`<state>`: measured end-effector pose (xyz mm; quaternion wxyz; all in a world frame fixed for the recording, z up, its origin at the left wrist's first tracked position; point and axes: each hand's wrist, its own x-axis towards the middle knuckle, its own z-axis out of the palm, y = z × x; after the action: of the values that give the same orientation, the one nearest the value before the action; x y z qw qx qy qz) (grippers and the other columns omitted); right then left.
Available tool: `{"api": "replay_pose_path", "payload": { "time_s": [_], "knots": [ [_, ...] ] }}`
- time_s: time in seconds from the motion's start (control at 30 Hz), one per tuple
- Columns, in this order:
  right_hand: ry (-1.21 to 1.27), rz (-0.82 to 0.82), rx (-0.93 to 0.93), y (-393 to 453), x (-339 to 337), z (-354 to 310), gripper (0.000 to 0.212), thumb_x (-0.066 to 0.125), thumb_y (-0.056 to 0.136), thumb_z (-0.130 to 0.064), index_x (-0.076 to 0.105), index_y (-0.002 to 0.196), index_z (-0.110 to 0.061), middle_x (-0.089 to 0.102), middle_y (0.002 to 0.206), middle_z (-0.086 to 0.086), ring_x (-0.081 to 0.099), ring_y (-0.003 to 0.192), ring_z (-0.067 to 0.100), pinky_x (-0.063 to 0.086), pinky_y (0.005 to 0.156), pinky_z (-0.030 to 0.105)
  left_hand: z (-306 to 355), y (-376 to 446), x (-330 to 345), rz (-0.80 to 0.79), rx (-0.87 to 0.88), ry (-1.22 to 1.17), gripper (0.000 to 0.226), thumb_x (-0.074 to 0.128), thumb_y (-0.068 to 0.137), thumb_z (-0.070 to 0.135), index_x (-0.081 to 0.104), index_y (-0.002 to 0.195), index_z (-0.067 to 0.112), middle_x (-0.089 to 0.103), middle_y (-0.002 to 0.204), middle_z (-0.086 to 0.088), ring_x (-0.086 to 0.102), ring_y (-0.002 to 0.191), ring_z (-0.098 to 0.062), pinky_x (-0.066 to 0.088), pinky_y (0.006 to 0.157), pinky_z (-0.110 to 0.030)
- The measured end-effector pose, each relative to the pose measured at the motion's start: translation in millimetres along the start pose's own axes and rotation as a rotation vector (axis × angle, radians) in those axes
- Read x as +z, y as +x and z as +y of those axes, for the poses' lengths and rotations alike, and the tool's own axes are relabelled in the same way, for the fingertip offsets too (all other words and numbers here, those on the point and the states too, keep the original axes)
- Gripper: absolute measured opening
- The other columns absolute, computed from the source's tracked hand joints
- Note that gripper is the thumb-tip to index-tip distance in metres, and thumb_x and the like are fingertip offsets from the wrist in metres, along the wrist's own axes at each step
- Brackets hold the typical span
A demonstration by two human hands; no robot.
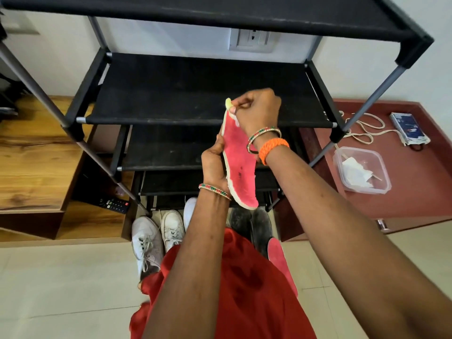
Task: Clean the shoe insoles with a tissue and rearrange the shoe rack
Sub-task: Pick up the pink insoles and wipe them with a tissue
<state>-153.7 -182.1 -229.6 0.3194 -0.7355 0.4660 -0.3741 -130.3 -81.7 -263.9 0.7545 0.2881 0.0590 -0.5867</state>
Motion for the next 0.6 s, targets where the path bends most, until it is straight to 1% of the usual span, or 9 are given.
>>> {"api": "replay_pose_path", "payload": {
  "time_s": [0.07, 0.17, 0.23, 0.3, 0.37, 0.43, 0.47, 0.53, 0.6],
  "knots": [
    [0.012, 0.005, 0.008, 6, 5, -1, 0.007, 0.079, 0.072, -0.01, 0.073, 0.07, -0.01, 0.065, 0.065, -0.005, 0.065, 0.067, 0.006, 0.053, 0.064, 0.015, 1, -1, 0, 0.003, 0.002, -0.006, 0.027, 0.035, 0.101, 0.026, 0.056, 0.103, 0.011, 0.068, 0.062, -0.003, 0.066, 0.053, -0.014, 0.055, 0.053, -0.021],
    [0.008, -0.019, -0.006, -2, 4, -3, 0.006, 0.077, 0.072, -0.007, 0.072, 0.07, -0.009, 0.066, 0.067, -0.005, 0.065, 0.069, 0.006, 0.051, 0.065, 0.008, 0, 1, -2, -0.012, -0.006, -0.035, 0.029, 0.035, 0.1, 0.026, 0.054, 0.115, 0.01, 0.069, 0.069, -0.004, 0.068, 0.059, -0.016, 0.056, 0.059, -0.024],
    [-0.017, -0.029, -0.023, -22, 0, -1, 0.01, 0.075, 0.073, -0.006, 0.07, 0.064, -0.01, 0.066, 0.066, -0.003, 0.063, 0.068, 0.005, 0.043, 0.065, -0.001, -1, 4, -2, -0.016, -0.016, -0.071, 0.029, 0.035, 0.099, 0.026, 0.054, 0.117, 0.012, 0.068, 0.079, -0.007, 0.068, 0.066, -0.019, 0.057, 0.063, -0.028],
    [-0.025, -0.049, -0.014, -48, -5, 5, 0.01, 0.074, 0.073, -0.006, 0.071, 0.064, -0.009, 0.066, 0.064, -0.003, 0.058, 0.061, -0.001, 0.034, 0.06, -0.006, -1, 7, -4, -0.008, -0.01, -0.088, 0.026, 0.034, 0.098, 0.024, 0.053, 0.113, 0.013, 0.062, 0.083, -0.007, 0.066, 0.068, -0.02, 0.057, 0.064, -0.029],
    [0.006, -0.075, -0.011, -64, -9, 9, 0.006, 0.075, 0.072, -0.004, 0.073, 0.069, -0.007, 0.065, 0.063, -0.007, 0.057, 0.058, -0.009, 0.036, 0.059, -0.005, -2, 9, -5, 0.0, -0.001, -0.108, 0.023, 0.034, 0.097, 0.021, 0.054, 0.103, 0.012, 0.057, 0.078, -0.005, 0.064, 0.067, -0.019, 0.058, 0.064, -0.028],
    [0.009, -0.069, -0.032, -61, -9, 8, 0.006, 0.075, 0.072, -0.002, 0.073, 0.069, -0.007, 0.063, 0.062, -0.008, 0.057, 0.056, -0.009, 0.041, 0.059, -0.002, -3, 8, -4, 0.003, 0.01, -0.109, 0.023, 0.033, 0.098, 0.021, 0.055, 0.097, 0.012, 0.061, 0.071, -0.004, 0.065, 0.061, -0.018, 0.058, 0.061, -0.026],
    [0.001, -0.053, -0.047, -54, -8, 6, 0.007, 0.074, 0.072, -0.001, 0.072, 0.069, -0.006, 0.064, 0.063, -0.006, 0.056, 0.056, -0.007, 0.042, 0.058, -0.001, -3, 5, -3, -0.007, 0.013, -0.097, 0.025, 0.033, 0.098, 0.021, 0.056, 0.1, 0.011, 0.064, 0.069, -0.005, 0.067, 0.06, -0.018, 0.058, 0.059, -0.026],
    [-0.035, -0.007, -0.073, -35, -4, 2, 0.009, 0.072, 0.072, 0.002, 0.07, 0.068, -0.006, 0.064, 0.066, -0.004, 0.055, 0.057, -0.003, 0.04, 0.059, -0.001, -3, 0, 1, -0.014, 0.01, -0.07, 0.031, 0.034, 0.099, 0.021, 0.055, 0.118, 0.009, 0.068, 0.071, -0.007, 0.068, 0.059, -0.018, 0.058, 0.056, -0.025],
    [-0.037, 0.03, -0.05, -14, 1, 3, 0.01, 0.073, 0.072, 0.0, 0.071, 0.068, -0.009, 0.065, 0.067, -0.005, 0.059, 0.063, 0.003, 0.048, 0.062, 0.008, -3, -3, 2, -0.01, 0.023, -0.024, 0.037, 0.034, 0.1, 0.022, 0.048, 0.132, 0.009, 0.068, 0.069, -0.005, 0.067, 0.056, -0.016, 0.056, 0.054, -0.023]
  ]
}}
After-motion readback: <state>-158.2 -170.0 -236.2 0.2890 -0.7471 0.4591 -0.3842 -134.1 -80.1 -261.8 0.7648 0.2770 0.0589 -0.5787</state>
